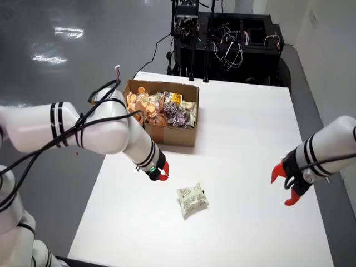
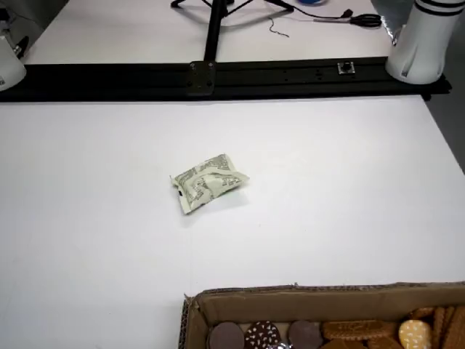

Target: Grasp a snack and put it in the bin.

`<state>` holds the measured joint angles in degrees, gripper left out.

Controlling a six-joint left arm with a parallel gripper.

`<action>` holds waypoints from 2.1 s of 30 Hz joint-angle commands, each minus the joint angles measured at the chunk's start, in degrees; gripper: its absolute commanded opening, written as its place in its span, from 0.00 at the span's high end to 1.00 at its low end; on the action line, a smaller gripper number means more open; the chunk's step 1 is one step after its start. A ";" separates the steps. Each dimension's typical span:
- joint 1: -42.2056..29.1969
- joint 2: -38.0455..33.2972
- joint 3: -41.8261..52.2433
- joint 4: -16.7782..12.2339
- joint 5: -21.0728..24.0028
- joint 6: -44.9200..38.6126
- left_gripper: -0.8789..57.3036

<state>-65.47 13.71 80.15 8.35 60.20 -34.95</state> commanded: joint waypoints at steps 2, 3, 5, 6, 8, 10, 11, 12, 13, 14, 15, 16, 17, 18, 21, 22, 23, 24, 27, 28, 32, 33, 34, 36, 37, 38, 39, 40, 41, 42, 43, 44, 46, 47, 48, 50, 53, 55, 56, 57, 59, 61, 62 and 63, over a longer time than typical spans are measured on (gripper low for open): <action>-0.29 0.00 0.00 -0.21 -1.58 5.04 0.98; -0.34 0.00 0.00 -0.24 -1.90 5.68 0.98; -0.41 0.00 0.00 -0.28 -2.35 6.63 0.98; -0.43 0.00 0.00 -0.29 -2.51 6.96 0.98; -0.47 0.00 0.00 -0.32 -2.75 7.45 0.98; -0.52 0.00 0.00 -0.33 -2.90 7.76 0.98; -0.54 0.00 0.00 -0.33 -2.95 7.87 0.98; -0.56 0.00 0.00 -0.34 -3.01 7.94 0.98; -0.59 0.00 0.00 -0.34 -3.11 7.93 0.98; -0.61 0.00 0.00 -0.34 -3.32 7.85 0.98; -0.65 0.00 0.00 -0.35 -3.62 7.66 0.98; -0.68 0.00 0.00 -0.33 -4.00 7.35 0.98; -0.72 0.00 0.00 -0.30 -4.45 6.97 0.99; -0.75 0.00 0.00 -0.27 -4.98 6.51 0.99; -0.75 0.05 0.00 -0.20 -6.83 4.33 0.97; -0.65 0.07 0.00 -0.16 -7.42 3.25 0.96; -0.50 0.13 0.00 -0.13 -7.97 1.93 0.95; -0.32 0.24 0.00 -0.08 -8.47 0.36 0.94; 0.41 0.94 0.00 0.07 -9.75 -5.42 0.88; 0.65 1.29 -0.01 0.18 -10.10 -7.51 0.86; 1.17 3.22 -0.73 1.73 -10.77 -15.86 0.74; 1.25 3.82 -1.11 2.16 -10.83 -17.70 0.71; 1.33 4.46 -1.54 2.54 -10.88 -19.44 0.69; 1.57 5.90 -2.55 3.16 -10.92 -22.60 0.62; 1.71 6.69 -3.14 3.41 -10.93 -24.05 0.59; 1.86 7.58 -3.81 3.62 -10.94 -25.38 0.55; 2.03 8.56 -4.60 3.79 -10.95 -26.59 0.51; 2.21 9.65 -5.49 3.93 -10.96 -27.69 0.48; 2.40 10.79 -6.45 4.04 -10.96 -28.73 0.44; 2.59 12.01 -7.42 4.13 -10.95 -29.76 0.40; 2.79 13.23 -8.38 4.16 -10.94 -30.83 0.37; 3.02 14.43 -9.29 4.19 -10.93 -31.95 0.34; 3.46 16.69 -10.90 4.23 -10.92 -34.23 0.28; 3.68 17.73 -11.62 4.26 -10.93 -35.35 0.26; 3.91 18.74 -12.30 4.31 -10.94 -36.39 0.24; 4.36 20.60 -13.54 4.39 -10.96 -38.14 0.20; 5.02 22.94 -14.81 4.67 -10.84 -40.37 0.14; 5.43 24.23 -15.30 4.92 -10.76 -41.63 0.12; 5.61 24.81 -15.47 5.12 -10.74 -42.22 0.11; 5.77 25.37 -15.61 5.36 -10.73 -42.78 0.10; 6.02 26.42 -15.96 5.94 -10.69 -43.74 0.09; 6.22 27.42 -16.36 6.52 -10.67 -44.58 0.09; 6.32 27.93 -16.58 6.75 -10.65 -44.95 0.09; 6.39 28.43 -16.82 6.94 -10.63 -45.35 0.09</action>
<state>-59.16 41.32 63.60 14.88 49.47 -79.85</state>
